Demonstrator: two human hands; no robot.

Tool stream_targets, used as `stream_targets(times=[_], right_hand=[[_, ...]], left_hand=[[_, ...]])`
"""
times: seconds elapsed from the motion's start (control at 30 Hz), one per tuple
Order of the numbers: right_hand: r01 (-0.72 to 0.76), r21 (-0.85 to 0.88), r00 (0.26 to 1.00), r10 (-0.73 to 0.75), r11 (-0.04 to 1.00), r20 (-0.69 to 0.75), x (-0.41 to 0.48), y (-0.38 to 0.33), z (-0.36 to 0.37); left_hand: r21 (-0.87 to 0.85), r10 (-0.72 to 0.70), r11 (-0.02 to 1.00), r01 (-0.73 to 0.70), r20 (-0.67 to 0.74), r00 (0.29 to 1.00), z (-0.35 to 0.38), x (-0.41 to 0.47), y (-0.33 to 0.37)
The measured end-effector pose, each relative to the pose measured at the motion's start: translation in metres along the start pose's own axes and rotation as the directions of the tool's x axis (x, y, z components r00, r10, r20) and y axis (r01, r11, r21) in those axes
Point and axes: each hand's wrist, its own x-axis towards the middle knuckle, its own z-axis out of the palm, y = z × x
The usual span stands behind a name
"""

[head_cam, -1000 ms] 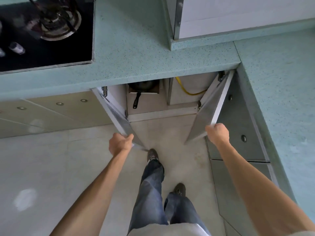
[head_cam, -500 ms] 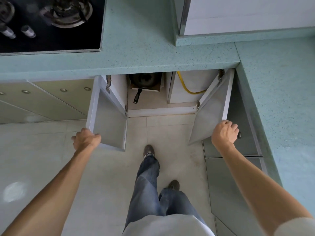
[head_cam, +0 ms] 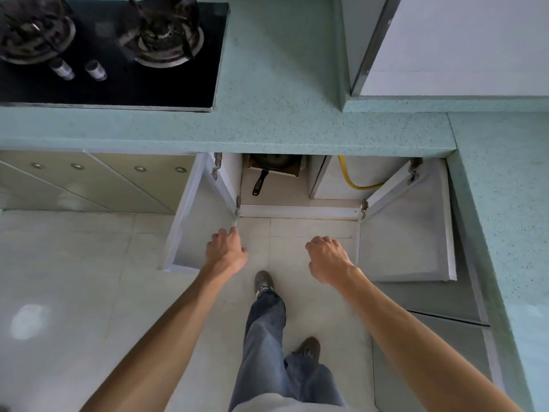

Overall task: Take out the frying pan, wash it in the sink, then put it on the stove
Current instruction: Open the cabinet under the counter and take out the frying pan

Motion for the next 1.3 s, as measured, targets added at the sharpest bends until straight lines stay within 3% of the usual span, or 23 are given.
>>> stream_targets(times=[0.33, 0.57, 0.73, 1.0, 1.07, 1.17, 1.23, 1.3], right_hand=[[0.029, -0.061, 0.981, -0.016, 0.998, 0.195, 0.133, -0.017, -0.002], [0.138, -0.182, 0.961, -0.088, 0.974, 0.261, 0.234, -0.002, 0.061], [0.175, -0.277, 0.961, -0.103, 0.945, 0.255, 0.318, 0.020, 0.127], [0.125, -0.198, 0.992, -0.120, 0.972, 0.038, 0.458, 0.046, 0.216], [0.127, -0.130, 0.991, -0.131, 0.983, -0.022, 0.489, 0.051, 0.248], [0.071, 0.270, 0.993, -0.042, 0.960, -0.111, 0.533, 0.050, 0.285], [0.005, 0.528, 0.990, 0.071, 0.849, -0.124, 0.561, 0.047, 0.299], [-0.059, 0.733, 0.976, 0.192, 0.678, -0.100, 0.587, 0.045, 0.305]], left_hand=[[0.076, 0.054, 0.995, -0.067, 0.157, 0.986, 0.020, 0.117, 0.001], [0.100, 0.048, 0.992, -0.071, 0.218, 0.975, 0.083, 0.206, 0.002], [0.077, 0.039, 0.996, -0.050, 0.138, 0.990, 0.135, 0.293, 0.019], [-0.095, -0.005, 0.995, -0.012, -0.176, 0.984, 0.235, 0.417, 0.058], [-0.104, 0.000, 0.994, -0.030, -0.280, 0.960, 0.267, 0.444, 0.061], [-0.155, 0.000, 0.985, -0.075, -0.438, 0.899, 0.298, 0.481, 0.060], [-0.246, -0.052, 0.965, -0.093, -0.524, 0.850, 0.308, 0.505, 0.059], [-0.468, -0.164, 0.878, -0.100, -0.491, 0.856, 0.307, 0.526, 0.059]])
